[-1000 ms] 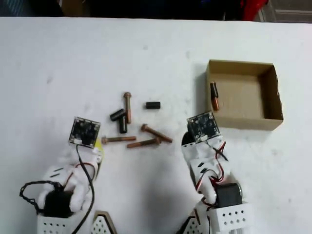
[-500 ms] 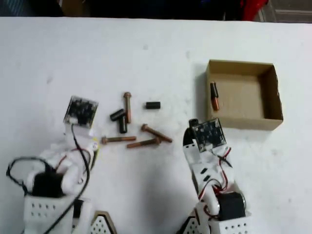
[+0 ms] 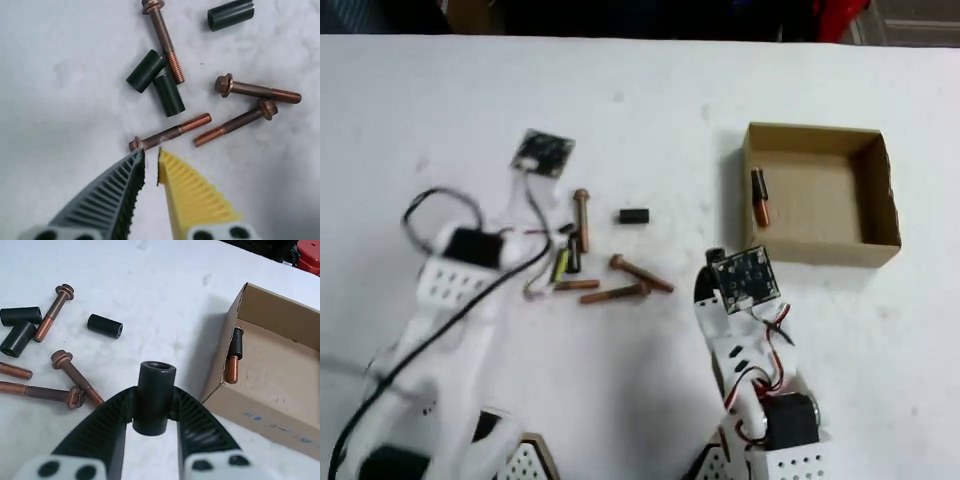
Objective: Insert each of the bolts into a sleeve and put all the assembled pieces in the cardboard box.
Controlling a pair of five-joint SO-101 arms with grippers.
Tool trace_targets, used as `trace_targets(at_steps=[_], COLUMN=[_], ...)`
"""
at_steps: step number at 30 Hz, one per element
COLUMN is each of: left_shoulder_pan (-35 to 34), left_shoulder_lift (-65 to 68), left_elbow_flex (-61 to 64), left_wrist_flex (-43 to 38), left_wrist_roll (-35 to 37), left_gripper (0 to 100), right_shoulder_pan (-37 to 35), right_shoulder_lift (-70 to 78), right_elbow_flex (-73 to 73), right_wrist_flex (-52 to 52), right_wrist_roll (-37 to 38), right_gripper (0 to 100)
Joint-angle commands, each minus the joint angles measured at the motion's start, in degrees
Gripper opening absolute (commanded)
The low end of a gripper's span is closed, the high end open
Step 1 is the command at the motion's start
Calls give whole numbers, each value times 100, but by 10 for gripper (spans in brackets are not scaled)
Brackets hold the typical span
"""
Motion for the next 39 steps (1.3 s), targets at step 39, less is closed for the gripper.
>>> trace_targets(at_steps=[39], left_shoulder_pan=[-233], left_shoulder_lift=[6862], left_elbow_flex=[-5793], left_wrist_flex=[53], left_wrist_roll=[1178], left_gripper=[271], right_shoulder_pan=[48], right_shoulder_lift=[-48], right_elbow_flex=[211], right_wrist_flex=[-242], right_wrist_roll=[-18], right_gripper=[16])
